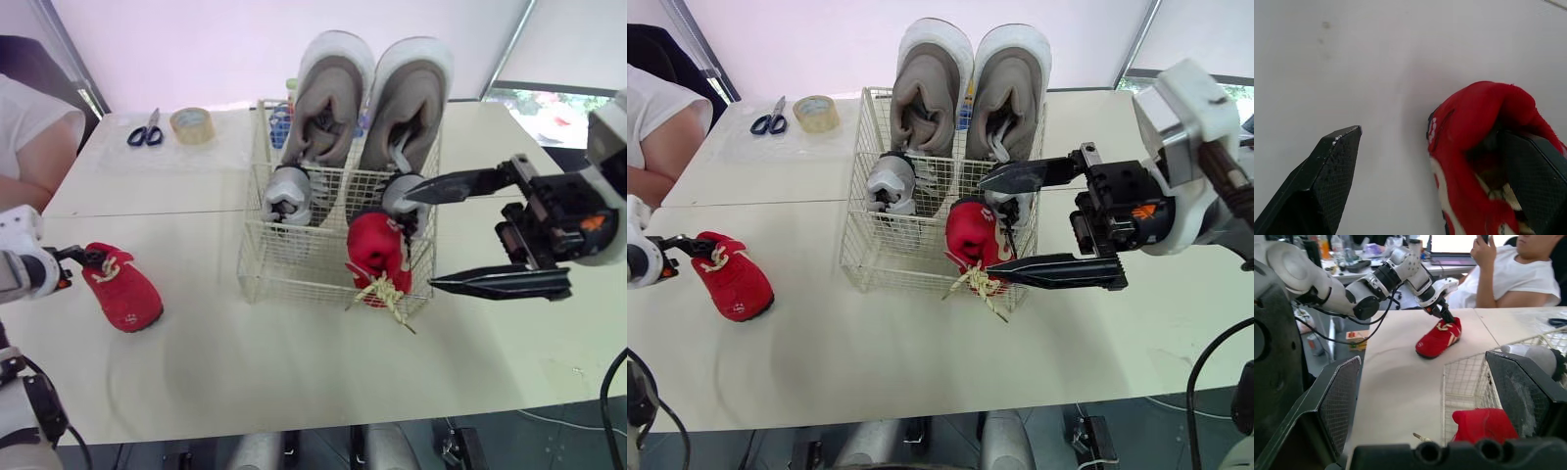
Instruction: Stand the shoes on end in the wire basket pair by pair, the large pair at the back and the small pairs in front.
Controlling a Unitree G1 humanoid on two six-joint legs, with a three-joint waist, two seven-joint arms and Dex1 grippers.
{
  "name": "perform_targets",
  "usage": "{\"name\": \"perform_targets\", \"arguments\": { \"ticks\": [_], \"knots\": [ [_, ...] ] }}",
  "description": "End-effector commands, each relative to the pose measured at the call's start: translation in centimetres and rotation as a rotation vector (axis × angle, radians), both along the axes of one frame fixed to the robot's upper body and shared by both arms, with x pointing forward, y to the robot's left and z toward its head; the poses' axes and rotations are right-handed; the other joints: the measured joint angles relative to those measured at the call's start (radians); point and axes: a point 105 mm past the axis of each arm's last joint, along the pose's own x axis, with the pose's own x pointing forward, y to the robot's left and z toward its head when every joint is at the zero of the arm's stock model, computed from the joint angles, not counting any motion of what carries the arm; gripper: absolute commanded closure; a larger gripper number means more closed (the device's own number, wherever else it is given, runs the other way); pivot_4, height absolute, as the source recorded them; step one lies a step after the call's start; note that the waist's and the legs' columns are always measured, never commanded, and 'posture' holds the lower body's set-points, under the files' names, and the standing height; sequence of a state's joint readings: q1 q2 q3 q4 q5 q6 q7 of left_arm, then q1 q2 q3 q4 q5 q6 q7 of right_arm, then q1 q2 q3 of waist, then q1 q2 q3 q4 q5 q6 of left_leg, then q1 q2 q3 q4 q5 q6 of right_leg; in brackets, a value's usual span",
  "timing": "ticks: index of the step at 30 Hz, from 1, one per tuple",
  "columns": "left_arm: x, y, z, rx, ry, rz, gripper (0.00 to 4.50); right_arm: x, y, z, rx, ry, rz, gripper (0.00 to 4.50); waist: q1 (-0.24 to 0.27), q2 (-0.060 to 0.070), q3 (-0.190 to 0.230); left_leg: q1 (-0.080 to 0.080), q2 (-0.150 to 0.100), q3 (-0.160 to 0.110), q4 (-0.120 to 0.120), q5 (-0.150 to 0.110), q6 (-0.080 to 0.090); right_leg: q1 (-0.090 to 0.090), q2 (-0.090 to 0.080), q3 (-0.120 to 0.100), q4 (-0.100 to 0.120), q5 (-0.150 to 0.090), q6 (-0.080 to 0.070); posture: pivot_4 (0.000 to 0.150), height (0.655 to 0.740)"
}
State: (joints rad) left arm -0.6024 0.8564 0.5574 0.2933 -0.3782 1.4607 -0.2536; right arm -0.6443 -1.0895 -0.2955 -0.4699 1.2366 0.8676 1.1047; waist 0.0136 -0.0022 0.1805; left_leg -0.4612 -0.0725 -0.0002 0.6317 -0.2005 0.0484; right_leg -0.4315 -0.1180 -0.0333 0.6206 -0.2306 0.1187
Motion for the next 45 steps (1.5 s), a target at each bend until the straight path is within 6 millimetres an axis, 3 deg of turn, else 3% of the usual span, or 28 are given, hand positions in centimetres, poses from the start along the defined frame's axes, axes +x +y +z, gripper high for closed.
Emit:
{"name": "perform_targets", "arguments": {
  "ticks": [1, 2, 7, 9, 13, 15, 16, 18, 21, 26, 30, 39, 45],
  "knots": [
    [0.4, 0.5, -0.4, 0.007, 0.002, 0.021, 0.56, -1.1, -0.1, 0.9, -0.009, -0.049, -0.006, 0.00, -0.001, 0.000, 0.000, 0.000, 0.000, 0.000, 0.000, 0.000, 0.000, 0.000, 0.000, 0.000, 0.000, 0.000, 0.000, 0.150, 0.7400],
    [0.4, 0.5, -0.8, -0.002, 0.011, 0.021, 0.84, -1.1, -0.1, 0.9, -0.011, -0.048, -0.009, 0.00, -0.001, 0.000, 0.000, 0.000, 0.000, 0.000, 0.000, 0.000, 0.000, 0.000, 0.000, 0.000, 0.000, 0.000, 0.000, 0.150, 0.7400],
    [0.5, 0.7, -1.5, -0.009, 0.023, 0.025, 3.49, -1.2, -0.2, 0.6, -0.029, -0.044, -0.030, 0.00, -0.005, 0.001, -0.001, 0.001, 0.000, 0.000, 0.000, 0.000, 0.000, 0.002, 0.000, 0.001, 0.000, 0.000, 0.000, 0.150, 0.7400],
    [1.1, 0.6, -0.8, -0.002, -0.014, 0.015, 4.47, -1.2, -0.3, 0.5, -0.028, -0.040, -0.039, 0.00, -0.002, 0.001, -0.001, 0.001, 0.000, 0.000, 0.000, 0.000, 0.000, 0.003, 0.000, 0.001, 0.001, 0.000, 0.000, 0.150, 0.7400],
    [4.2, -1.3, 4.4, -0.001, -0.272, -0.062, 4.47, -0.8, -0.5, 0.2, -0.039, -0.035, -0.071, 0.00, 0.006, -0.002, -0.001, 0.001, 0.000, 0.000, 0.001, 0.000, 0.000, 0.002, -0.001, 0.000, 0.005, 0.000, -0.001, 0.150, 0.7400],
    [6.2, -4.4, 9.9, 0.002, -0.528, -0.202, 4.47, -0.5, -0.8, -0.1, -0.046, -0.034, -0.088, 0.00, 0.016, -0.004, -0.002, 0.000, 0.000, 0.000, 0.002, 0.000, 0.000, 0.001, -0.001, 0.000, 0.005, -0.001, -0.003, 0.150, 0.7400],
    [6.7, -7.1, 13.9, 0.001, -0.703, -0.316, 4.47, -0.3, -0.9, -0.1, -0.048, -0.035, -0.099, 0.00, 0.023, -0.005, -0.001, 0.000, 0.000, 0.000, 0.003, 0.000, 0.000, 0.001, -0.001, 0.000, 0.004, -0.001, -0.003, 0.150, 0.7400],
    [5.5, -12.2, 20.4, -0.020, -1.008, -0.530, 4.47, -0.1, -0.9, -0.1, -0.053, -0.041, -0.112, 0.00, 0.031, -0.008, -0.001, -0.002, 0.000, 0.000, 0.006, 0.000, 0.000, 0.001, -0.001, 0.000, 0.001, 0.000, -0.004, 0.150, 0.7400],
    [3.1, -16.4, 23.2, -0.118, -1.194, -0.702, 4.47, 0.2, -1.1, -0.1, -0.068, -0.051, -0.124, 0.00, 0.020, -0.006, -0.002, -0.004, -0.001, 0.001, 0.007, -0.002, 0.003, 0.004, -0.001, 0.000, -0.007, 0.003, -0.004, 0.150, 0.7400],
    [-0.4, -21.8, 22.2, -0.168, -1.270, -0.954, 4.47, 0.5, -1.3, -0.1, -0.085, -0.059, -0.134, 0.00, -0.006, -0.002, -0.005, 0.000, -0.001, 0.008, 0.007, -0.001, 0.004, 0.006, -0.001, 0.002, -0.004, 0.005, 0.000, 0.150, 0.7400],
    [-2.4, -24.6, 20.3, -0.134, -1.254, -1.117, 4.47, 0.8, -1.4, 0.0, -0.096, -0.065, -0.143, 0.00, -0.002, -0.004, -0.003, 0.000, 0.003, 0.007, 0.007, 0.003, -0.001, 0.004, 0.002, 0.001, 0.002, 0.005, 0.000, 0.150, 0.7400],
    [-2.9, -25.7, 16.8, 0.078, -1.284, -1.088, 4.47, 1.2, -2.2, -1.1, -0.155, -0.045, -0.188, 0.00, 0.000, -0.003, -0.004, 0.003, 0.004, 0.007, 0.015, -0.001, 0.003, 0.007, 0.001, 0.001, 0.003, 0.002, -0.005, 0.150, 0.7400],
    [-2.1, -26.3, 16.5, 0.214, -1.438, -0.944, 4.47, 1.0, -2.2, -1.2, -0.156, -0.037, -0.204, 0.00, 0.004, -0.003, -0.004, 0.000, 0.003, 0.008, 0.015, -0.002, 0.004, 0.008, 0.000, 0.001, 0.000, 0.003, -0.005, 0.150, 0.7400]
  ]
}}
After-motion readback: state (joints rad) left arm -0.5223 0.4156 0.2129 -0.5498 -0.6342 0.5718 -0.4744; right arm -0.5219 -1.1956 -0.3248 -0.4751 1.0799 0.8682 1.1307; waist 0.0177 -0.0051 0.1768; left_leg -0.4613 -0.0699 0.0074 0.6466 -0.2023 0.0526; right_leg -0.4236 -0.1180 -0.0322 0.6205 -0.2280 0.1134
